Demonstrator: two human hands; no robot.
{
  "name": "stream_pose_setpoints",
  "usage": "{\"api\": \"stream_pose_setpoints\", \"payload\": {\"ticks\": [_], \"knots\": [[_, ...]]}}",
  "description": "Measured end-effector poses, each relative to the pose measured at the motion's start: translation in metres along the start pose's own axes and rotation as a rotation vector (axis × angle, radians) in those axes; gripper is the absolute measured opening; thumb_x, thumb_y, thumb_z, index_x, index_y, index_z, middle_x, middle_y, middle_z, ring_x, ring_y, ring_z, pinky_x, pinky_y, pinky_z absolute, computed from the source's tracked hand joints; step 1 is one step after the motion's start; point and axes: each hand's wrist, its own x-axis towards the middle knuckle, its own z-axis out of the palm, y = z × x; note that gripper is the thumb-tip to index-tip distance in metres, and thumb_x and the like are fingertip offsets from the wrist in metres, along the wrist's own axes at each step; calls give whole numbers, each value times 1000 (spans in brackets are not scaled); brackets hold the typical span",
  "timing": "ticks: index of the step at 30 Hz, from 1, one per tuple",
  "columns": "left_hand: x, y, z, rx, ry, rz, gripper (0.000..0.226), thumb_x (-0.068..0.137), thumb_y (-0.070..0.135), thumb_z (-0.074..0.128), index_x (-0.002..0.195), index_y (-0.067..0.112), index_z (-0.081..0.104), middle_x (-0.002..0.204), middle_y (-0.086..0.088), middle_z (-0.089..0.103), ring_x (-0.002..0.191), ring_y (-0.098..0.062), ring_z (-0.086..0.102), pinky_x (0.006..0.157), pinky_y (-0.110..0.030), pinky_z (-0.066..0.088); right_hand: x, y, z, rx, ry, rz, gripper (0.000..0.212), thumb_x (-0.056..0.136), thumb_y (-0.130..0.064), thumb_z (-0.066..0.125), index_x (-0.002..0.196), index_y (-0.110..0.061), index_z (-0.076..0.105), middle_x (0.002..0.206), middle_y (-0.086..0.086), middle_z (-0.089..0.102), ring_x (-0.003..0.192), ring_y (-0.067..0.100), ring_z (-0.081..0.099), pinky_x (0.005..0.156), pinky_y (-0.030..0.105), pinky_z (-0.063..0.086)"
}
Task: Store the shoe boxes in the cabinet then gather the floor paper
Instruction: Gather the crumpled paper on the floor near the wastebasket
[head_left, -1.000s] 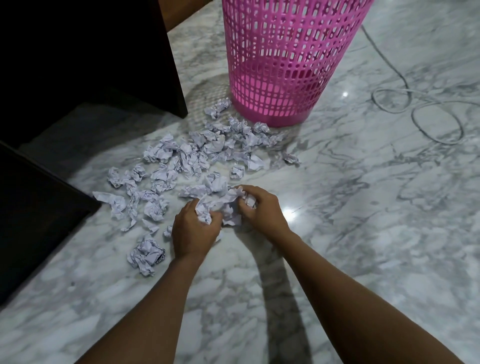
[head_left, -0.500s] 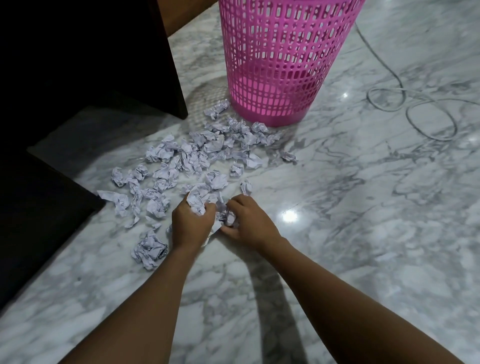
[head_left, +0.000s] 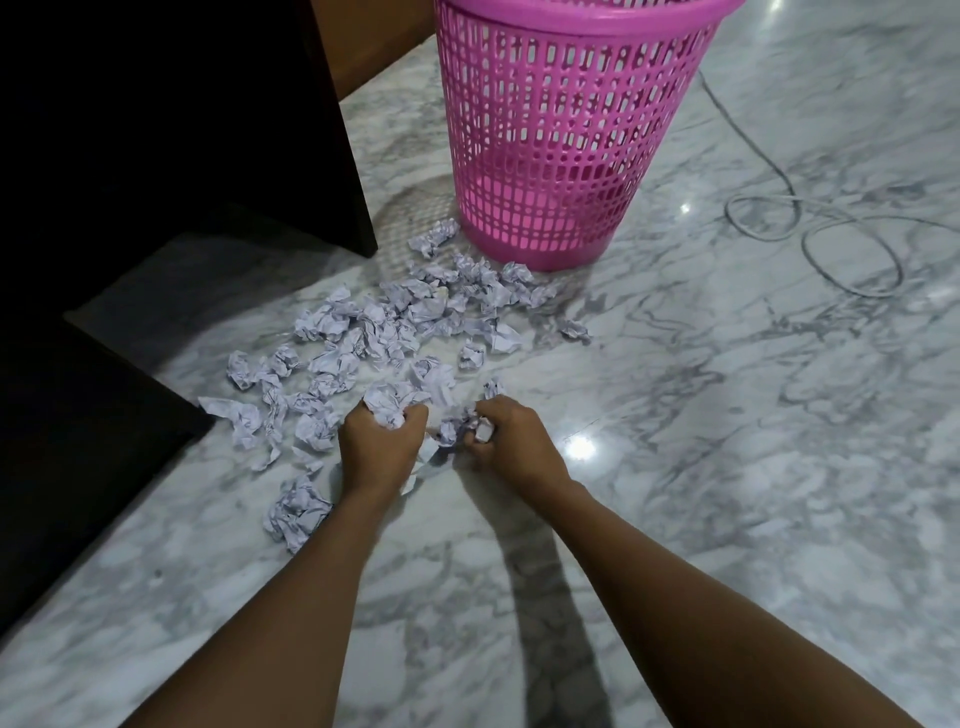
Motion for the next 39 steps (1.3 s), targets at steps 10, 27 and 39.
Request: {"api": "stream_pose_setpoints", "payload": {"ticks": [10,27,39], "knots": [[14,130,-7,-173,-67,194,42,84,25,70,56,20,39,37,15,41,33,-2,35,36,-16,28,71,-53,-129,72,247,-131,27,82,-19,74,105,-5,72,96,8,72,77,14,59,71,30,49],[97,410,40,-308,-207,500,23,72,40,66,72,18,60,80,-18,73,72,-37,73,62,-50,58,199,-104,-363,40,405,-241,24,84,-21,74,108,-18,73,84,-7,72,56,-6,60,46,7,39],[186,399,98,-16,-450,259,77,83,66,51,144,22,36,140,-14,53,114,-36,61,97,-49,52,257,-108,-342,-41,426,9,9,88,-17,65,95,-14,71,67,-5,66,47,-6,56,38,6,32]]}}
